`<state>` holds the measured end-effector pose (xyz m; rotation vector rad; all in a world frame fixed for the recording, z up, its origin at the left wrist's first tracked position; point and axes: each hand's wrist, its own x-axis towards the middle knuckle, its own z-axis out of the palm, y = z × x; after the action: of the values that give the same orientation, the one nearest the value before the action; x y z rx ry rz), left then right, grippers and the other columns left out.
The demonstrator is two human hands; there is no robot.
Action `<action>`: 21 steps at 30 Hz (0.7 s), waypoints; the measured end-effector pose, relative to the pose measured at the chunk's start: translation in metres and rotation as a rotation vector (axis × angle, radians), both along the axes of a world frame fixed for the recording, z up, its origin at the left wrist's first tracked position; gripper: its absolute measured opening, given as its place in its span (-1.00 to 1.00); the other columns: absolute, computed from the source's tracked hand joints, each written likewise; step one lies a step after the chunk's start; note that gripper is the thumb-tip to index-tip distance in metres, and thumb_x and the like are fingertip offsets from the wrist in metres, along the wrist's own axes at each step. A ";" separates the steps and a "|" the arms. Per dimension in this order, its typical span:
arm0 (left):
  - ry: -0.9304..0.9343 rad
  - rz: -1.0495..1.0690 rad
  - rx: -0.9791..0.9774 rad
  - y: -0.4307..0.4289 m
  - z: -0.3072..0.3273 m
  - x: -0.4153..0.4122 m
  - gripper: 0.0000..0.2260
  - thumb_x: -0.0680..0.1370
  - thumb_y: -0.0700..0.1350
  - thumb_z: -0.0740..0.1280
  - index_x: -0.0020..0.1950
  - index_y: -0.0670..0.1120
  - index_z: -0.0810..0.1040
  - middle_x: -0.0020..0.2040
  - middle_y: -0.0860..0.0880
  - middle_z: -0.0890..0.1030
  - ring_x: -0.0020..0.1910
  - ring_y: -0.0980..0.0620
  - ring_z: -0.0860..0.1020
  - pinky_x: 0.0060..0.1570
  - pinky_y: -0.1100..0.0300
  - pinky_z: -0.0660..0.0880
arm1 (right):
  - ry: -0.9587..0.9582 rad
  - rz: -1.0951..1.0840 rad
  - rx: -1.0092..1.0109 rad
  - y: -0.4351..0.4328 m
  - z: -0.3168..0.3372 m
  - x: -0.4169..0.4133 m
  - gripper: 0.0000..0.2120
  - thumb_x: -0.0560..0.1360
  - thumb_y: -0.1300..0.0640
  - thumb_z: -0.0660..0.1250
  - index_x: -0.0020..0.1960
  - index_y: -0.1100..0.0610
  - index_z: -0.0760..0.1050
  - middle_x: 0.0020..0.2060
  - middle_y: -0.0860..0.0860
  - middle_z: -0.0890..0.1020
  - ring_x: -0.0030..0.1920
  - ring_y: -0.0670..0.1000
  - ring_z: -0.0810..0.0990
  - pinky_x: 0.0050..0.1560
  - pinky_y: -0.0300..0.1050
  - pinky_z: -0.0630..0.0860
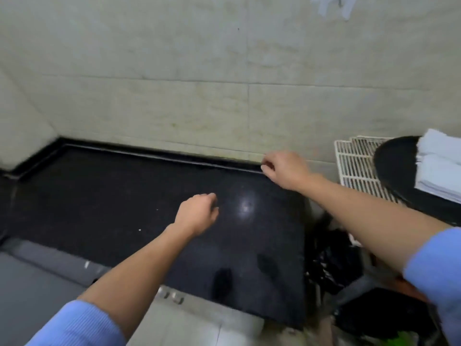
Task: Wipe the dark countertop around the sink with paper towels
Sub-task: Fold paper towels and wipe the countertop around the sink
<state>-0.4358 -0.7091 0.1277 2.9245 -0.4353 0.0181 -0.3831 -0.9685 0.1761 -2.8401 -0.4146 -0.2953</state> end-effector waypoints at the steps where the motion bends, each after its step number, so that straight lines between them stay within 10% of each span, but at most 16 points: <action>1: 0.001 0.045 0.009 0.039 0.000 -0.011 -0.79 0.55 0.00 0.22 0.12 -0.02 0.49 0.06 -0.03 0.62 0.02 -0.13 0.56 -0.08 0.04 0.49 | 0.013 0.053 -0.017 0.039 -0.006 -0.003 -0.78 0.55 -0.02 0.22 0.04 0.05 0.58 -0.05 0.06 0.66 -0.04 0.15 0.60 -0.10 -0.03 0.52; 21: 0.121 0.869 0.011 0.519 -0.036 -0.162 -0.70 0.55 0.01 0.21 0.24 -0.02 0.49 0.12 -0.08 0.63 0.12 -0.12 0.55 0.01 0.07 0.50 | 0.136 0.803 -0.198 0.604 -0.074 0.002 -0.75 0.55 -0.05 0.18 0.16 -0.01 0.51 0.08 0.00 0.61 0.08 0.12 0.57 -0.04 -0.01 0.49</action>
<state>-0.5981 -0.1902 0.0921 2.8469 0.8568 -0.0417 -0.3813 -0.3643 0.1022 -2.5709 -1.5387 0.1067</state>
